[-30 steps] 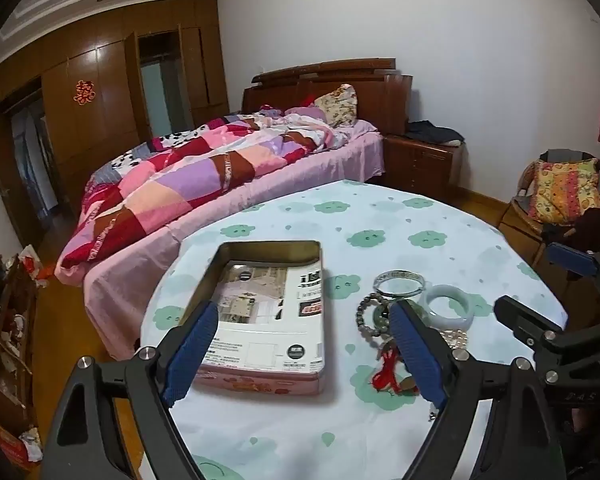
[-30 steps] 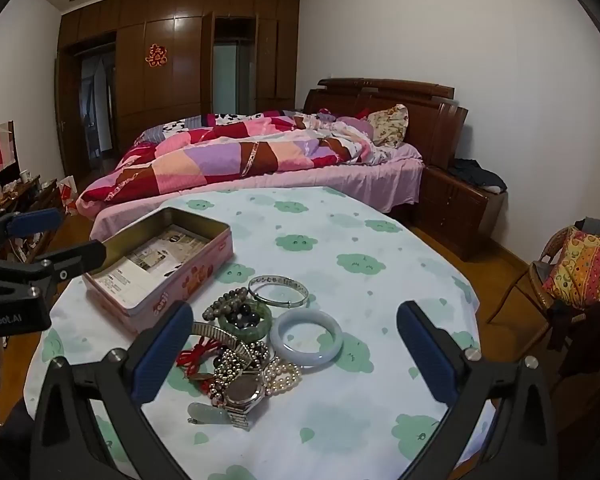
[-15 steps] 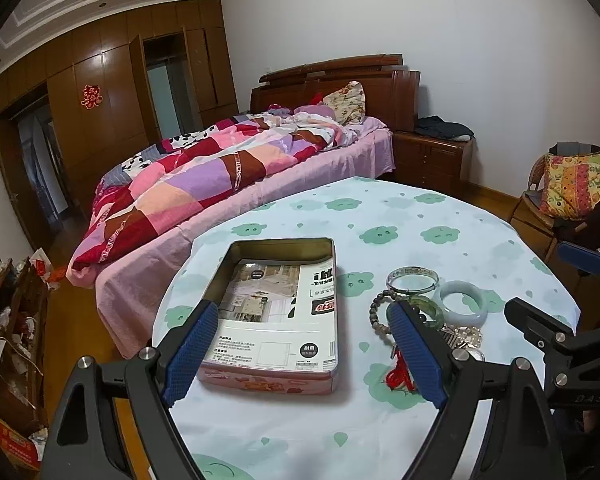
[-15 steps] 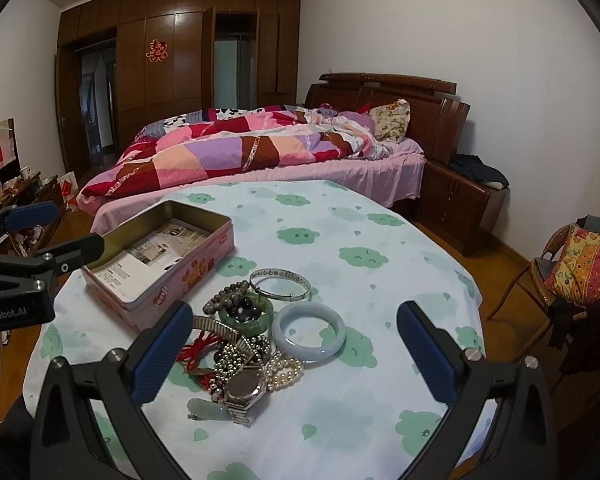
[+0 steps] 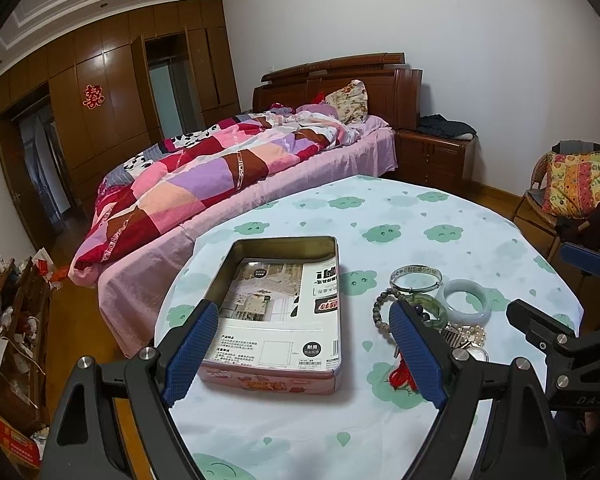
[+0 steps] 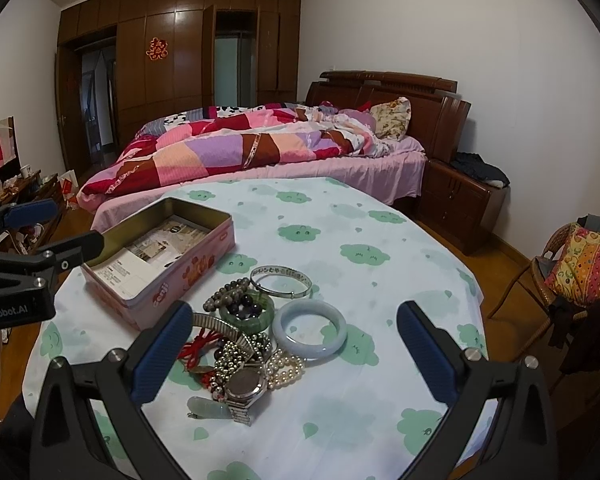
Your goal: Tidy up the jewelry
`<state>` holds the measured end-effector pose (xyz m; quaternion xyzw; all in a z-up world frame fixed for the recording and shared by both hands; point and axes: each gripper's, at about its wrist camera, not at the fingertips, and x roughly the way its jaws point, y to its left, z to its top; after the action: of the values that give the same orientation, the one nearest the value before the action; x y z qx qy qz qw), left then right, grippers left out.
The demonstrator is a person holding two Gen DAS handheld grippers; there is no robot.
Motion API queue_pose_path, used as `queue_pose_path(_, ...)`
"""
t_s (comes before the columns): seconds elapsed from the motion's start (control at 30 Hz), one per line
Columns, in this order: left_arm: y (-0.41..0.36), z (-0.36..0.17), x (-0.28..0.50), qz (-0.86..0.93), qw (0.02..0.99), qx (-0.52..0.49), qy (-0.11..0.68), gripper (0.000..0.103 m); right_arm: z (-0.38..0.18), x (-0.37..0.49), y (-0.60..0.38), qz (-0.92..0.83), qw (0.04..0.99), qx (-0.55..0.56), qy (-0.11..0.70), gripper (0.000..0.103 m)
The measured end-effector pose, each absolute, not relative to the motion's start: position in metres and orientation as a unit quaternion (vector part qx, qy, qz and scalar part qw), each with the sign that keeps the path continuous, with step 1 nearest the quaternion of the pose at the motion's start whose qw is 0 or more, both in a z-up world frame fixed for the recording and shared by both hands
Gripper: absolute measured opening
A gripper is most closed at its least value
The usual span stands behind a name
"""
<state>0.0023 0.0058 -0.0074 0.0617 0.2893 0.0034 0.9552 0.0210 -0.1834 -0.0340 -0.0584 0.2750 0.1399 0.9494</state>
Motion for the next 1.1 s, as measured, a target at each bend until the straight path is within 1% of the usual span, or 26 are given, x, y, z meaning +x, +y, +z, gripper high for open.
queue_pose_path(1.1,0.0076,-0.0097,0.0017,0.004,0.955,0.062,0.291,0.087,-0.0333,0.0216,-0.1844,0.139,0.949,-0.058,0.277,0.103)
